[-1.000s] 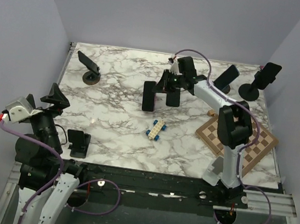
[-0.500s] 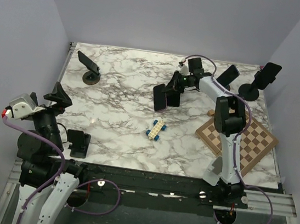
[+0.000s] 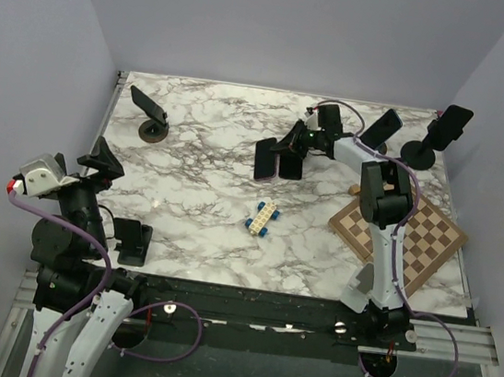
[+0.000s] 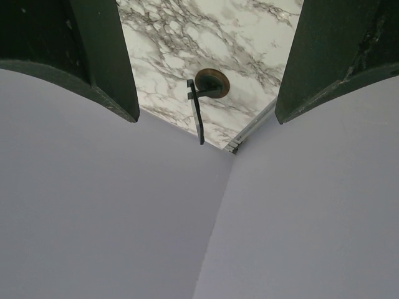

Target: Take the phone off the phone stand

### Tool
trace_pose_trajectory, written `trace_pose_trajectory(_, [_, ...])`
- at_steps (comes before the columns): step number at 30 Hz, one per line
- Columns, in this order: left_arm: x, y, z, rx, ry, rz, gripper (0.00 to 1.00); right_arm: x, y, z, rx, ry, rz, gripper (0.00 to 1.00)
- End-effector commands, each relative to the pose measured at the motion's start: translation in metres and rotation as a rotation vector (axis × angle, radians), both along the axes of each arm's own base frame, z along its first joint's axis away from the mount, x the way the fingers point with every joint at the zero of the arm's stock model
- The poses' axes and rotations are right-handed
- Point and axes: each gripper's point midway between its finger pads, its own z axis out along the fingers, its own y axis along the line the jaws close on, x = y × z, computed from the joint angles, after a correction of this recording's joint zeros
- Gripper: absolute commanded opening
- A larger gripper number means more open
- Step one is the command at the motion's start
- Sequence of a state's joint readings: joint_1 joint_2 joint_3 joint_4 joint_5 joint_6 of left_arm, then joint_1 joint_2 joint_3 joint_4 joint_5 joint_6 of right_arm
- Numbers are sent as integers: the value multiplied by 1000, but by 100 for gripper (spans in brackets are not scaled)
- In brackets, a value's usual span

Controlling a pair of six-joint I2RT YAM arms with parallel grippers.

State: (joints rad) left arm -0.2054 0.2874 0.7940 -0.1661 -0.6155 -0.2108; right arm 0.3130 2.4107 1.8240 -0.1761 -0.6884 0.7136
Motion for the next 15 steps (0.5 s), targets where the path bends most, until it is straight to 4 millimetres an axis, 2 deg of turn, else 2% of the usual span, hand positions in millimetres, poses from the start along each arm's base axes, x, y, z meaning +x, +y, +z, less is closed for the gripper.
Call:
trace_pose_trajectory(1, [3, -5, -1, 3, 6, -27, 98, 14, -1, -2, 12, -25, -99, 1])
trace_pose_trajectory(8, [3, -5, -1, 1, 6, -29, 98, 19, -7, -20, -30, -15, -142, 1])
trace_pose_trajectory(15, [4, -6, -2, 2, 11, -31, 98, 28, -11, -28, -74, -24, -164, 3])
